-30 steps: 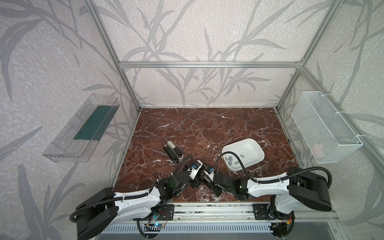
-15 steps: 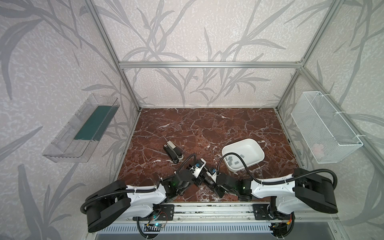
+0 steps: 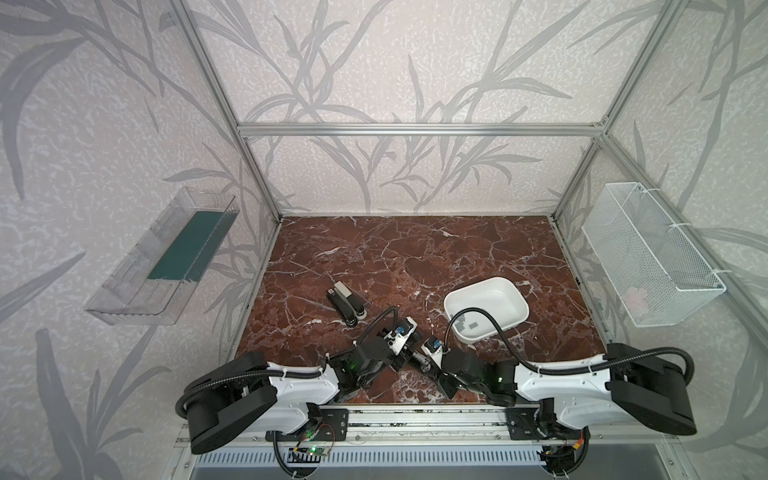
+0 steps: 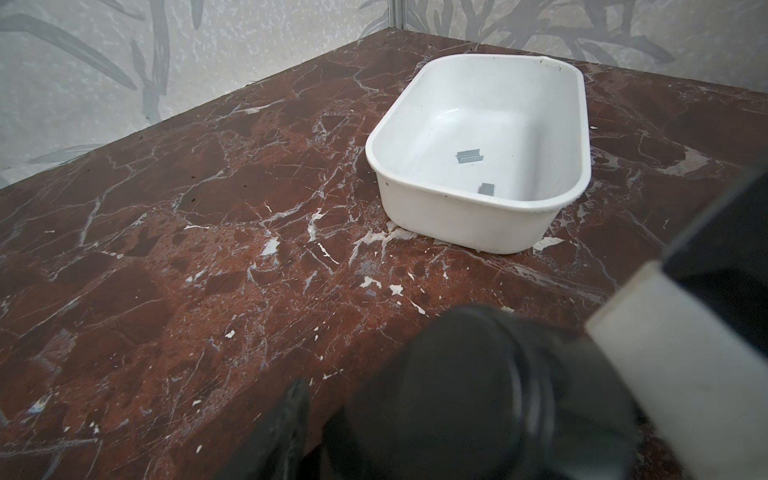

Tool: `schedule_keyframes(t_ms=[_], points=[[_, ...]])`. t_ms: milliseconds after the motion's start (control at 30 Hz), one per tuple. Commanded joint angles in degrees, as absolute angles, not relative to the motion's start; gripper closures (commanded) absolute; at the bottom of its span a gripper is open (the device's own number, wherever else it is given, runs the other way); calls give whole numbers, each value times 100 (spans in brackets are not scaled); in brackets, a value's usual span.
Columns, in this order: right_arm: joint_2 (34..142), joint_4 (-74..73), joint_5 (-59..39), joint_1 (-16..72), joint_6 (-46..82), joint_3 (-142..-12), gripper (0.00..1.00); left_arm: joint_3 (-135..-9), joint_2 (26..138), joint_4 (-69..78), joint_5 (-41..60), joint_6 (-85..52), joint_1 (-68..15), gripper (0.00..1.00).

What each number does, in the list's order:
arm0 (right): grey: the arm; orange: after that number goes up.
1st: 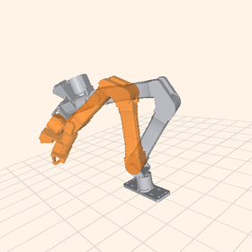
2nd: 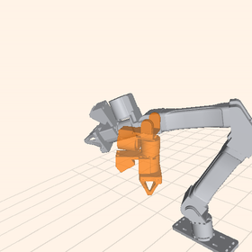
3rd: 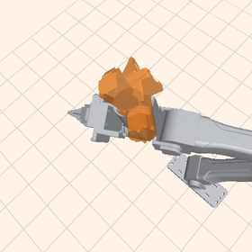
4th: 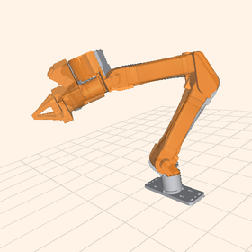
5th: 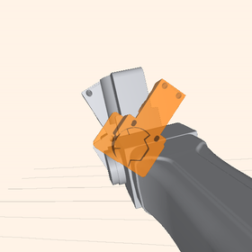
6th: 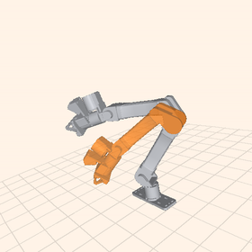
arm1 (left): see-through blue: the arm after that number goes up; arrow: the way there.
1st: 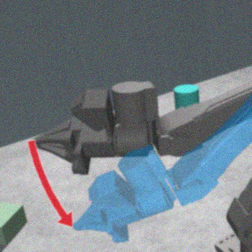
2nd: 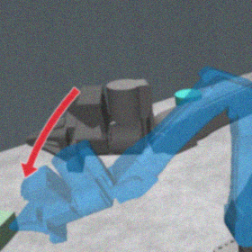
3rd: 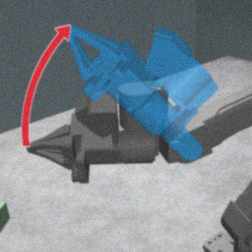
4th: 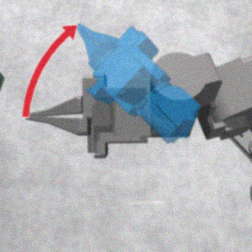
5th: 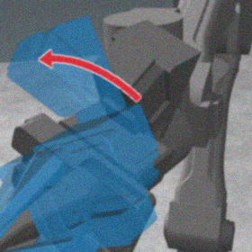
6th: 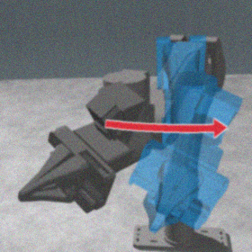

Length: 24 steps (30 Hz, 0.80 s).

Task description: Load the staples into the stapler

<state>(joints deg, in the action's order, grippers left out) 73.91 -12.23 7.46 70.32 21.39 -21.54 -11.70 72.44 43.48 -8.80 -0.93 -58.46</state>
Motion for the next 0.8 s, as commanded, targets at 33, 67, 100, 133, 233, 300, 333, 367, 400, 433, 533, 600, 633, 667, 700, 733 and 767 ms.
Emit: schedule_keyframes(t_ms=[33,67,100,133,233,300,333,367,400,433,533,600,633,667,700,733,767], points=[[7072,-1116,849,7022,2154,-2018,63,-1292,7345,4639,-493,-86,-5845,44],[7060,-1108,875,7023,2172,-2001,63,-1263,7355,4669,-444,-94,-5843,45],[7066,-1101,879,7024,2178,-2003,63,-1225,7376,4728,-406,-117,-5845,45],[7081,-1105,880,7022,2192,-2003,63,-1185,7390,4796,-351,-123,-5845,45],[7174,-1159,895,7022,2227,-2003,64,-1149,7443,4823,-255,-132,-5892,45],[7214,-1214,905,7022,2256,-1989,64,-1121,7505,4894,-339,-124,-5953,46],[7216,-1261,914,7022,2287,-1961,64,-1103,7550,4942,-383,-102,-6004,46],[7216,-1316,930,7025,2309,-1936,64,-1091,7586,5007,-438,-84,-6039,46],[7207,-1384,947,7025,2341,-1897,64,-1083,7654,5053,-489,-59,-6087,46],[7207,-1450,962,7022,2356,-1859,64,-1079,7716,5087,-545,-36,-6131,46],[7304,-1639,1099,7023,2382,-1794,68,-969,7813,5330,-604,-52,-6192,46],[7425,-1743,1188,7019,2367,-1808,71,-843,7850,5533,-611,-74,-6204,46],[7497,-1797,1230,7026,2356,-1827,72,-795,7864,5554,-615,-88,-6211,46],[7563,-1846,1256,7021,2337,-1852,74,-777,7873,5538,-610,-96,-6218,46],[7629,-1929,1266,7023,2312,-1856,75,-748,7886,5539,-611,-89,-6236,46],[7678,-2033,1254,7023,2267,-1855,75,-709,7908,5544,-631,-88,-6292,46],[7711,-2137,1236,7024,2230,-1848,75,-690,7928,5539,-671,-80,-6334,46]])
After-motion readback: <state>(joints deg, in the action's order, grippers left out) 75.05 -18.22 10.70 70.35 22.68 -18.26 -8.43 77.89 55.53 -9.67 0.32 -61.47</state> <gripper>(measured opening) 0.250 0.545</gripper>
